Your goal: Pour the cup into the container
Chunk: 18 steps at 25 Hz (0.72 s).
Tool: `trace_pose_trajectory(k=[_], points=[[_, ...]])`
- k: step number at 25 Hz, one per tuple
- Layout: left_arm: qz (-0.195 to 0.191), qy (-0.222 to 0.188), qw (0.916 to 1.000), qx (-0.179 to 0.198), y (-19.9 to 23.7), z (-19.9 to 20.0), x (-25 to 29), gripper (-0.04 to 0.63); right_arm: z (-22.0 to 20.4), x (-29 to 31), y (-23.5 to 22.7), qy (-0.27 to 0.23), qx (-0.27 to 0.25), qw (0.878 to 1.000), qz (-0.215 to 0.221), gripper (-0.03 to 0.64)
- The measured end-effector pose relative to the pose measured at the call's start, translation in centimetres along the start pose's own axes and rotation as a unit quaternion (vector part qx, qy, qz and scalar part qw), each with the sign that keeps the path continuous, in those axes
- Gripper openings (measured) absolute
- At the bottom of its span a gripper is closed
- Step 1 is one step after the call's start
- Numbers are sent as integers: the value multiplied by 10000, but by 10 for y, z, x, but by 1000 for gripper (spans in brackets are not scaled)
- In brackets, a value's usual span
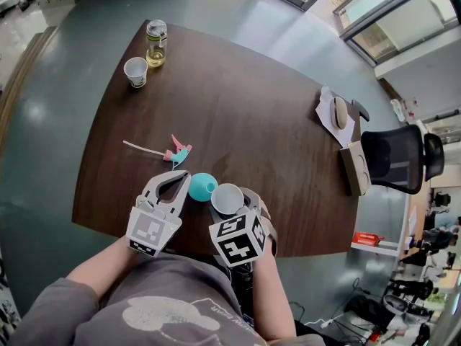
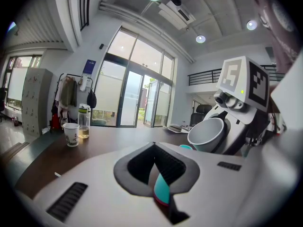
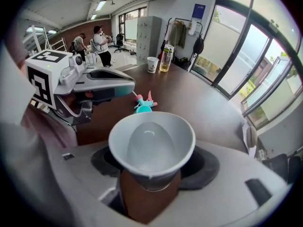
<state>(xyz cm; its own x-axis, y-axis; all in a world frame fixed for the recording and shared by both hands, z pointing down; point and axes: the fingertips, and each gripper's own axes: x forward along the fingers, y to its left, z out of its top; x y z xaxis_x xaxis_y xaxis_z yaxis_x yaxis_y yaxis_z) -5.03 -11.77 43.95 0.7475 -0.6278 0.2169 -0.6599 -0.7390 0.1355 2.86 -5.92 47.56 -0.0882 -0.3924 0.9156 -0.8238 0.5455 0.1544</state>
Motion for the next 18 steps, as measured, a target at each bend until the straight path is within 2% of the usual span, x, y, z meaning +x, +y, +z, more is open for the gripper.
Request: trace_pose_trajectory(k=[18], points=[[-13,-47,9999,-143,3,-3,4,8,-3,0,-1,456,-239,9987,-46,288]])
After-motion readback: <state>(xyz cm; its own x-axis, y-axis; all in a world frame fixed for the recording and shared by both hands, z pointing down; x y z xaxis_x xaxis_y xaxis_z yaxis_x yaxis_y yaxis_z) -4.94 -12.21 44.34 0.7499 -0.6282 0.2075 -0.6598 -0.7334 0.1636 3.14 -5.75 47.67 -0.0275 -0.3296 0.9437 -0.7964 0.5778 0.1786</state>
